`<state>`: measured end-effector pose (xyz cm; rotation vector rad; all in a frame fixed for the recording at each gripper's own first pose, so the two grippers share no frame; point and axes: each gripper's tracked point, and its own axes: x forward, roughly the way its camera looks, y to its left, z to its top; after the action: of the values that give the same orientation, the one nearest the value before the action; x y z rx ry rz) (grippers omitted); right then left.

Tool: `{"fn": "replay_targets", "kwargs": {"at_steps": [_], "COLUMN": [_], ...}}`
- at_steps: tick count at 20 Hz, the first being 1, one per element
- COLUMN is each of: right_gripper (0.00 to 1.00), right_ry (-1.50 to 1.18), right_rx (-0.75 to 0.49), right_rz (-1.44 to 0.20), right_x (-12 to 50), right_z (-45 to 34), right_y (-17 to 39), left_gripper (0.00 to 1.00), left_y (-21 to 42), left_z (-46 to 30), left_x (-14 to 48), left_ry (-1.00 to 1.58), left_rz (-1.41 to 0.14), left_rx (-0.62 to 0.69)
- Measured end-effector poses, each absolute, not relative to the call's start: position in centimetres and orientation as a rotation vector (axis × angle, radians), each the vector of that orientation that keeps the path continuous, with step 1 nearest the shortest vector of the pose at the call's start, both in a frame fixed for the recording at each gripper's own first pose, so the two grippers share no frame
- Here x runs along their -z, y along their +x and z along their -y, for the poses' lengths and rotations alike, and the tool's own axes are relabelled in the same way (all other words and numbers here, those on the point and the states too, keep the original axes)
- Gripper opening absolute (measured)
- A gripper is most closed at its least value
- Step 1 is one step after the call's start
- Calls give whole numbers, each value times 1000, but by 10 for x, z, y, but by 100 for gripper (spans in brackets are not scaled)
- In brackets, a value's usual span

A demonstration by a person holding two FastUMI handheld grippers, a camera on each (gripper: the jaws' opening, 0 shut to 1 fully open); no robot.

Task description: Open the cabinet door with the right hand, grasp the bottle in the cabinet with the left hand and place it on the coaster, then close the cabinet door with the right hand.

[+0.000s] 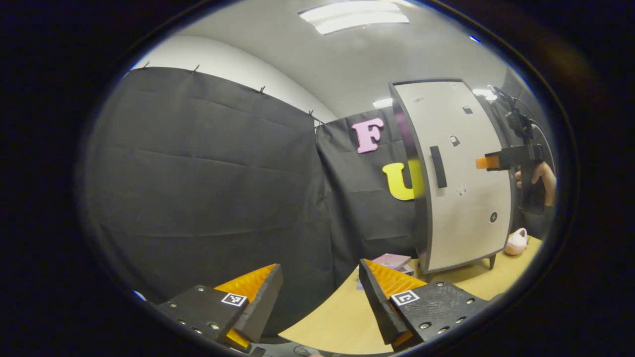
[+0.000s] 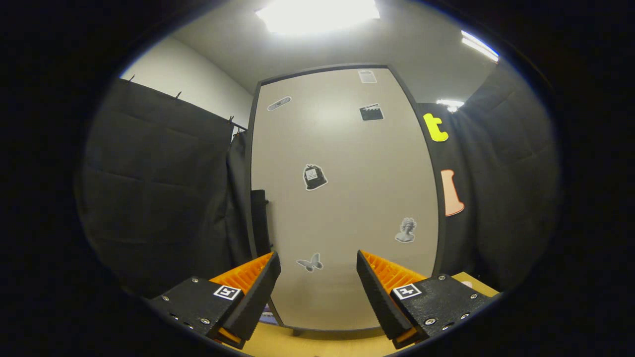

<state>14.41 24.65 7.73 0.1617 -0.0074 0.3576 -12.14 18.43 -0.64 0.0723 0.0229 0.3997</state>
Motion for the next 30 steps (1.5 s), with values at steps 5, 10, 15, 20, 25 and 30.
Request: {"fn": "replay_targets", "kwargs": {"at_steps": [5,10,15,20,25,30], "right_gripper": [95,93,84,63,24,22], "right_ry": [158,166,137,52,58,71], "right_rx": [-393,-417,-414,-360,-359,-404], "right_rz": [-7,-30,-56,-99,-136,-162], "right_x": [-86,-87,-87,-82,-80,-83], "right_z": [-290,-331,-363,-376,-377,-374], "right_y": [171,191,211,235,231,216], "left_gripper": [89,92,89,92,89,92], "left_y": [-135,-147,-160,-165,-162,-145], "left_z": [-213,-239,-266,-286,-296,-285], "left_x": [16,25,27,34,41,38], "left_ry": [55,45,21,9,-7,-51], "left_rz": [-42,-52,-48,-44,-49,-27], "left_rx": [-455,-501,-545,-569,-551,-500]}}
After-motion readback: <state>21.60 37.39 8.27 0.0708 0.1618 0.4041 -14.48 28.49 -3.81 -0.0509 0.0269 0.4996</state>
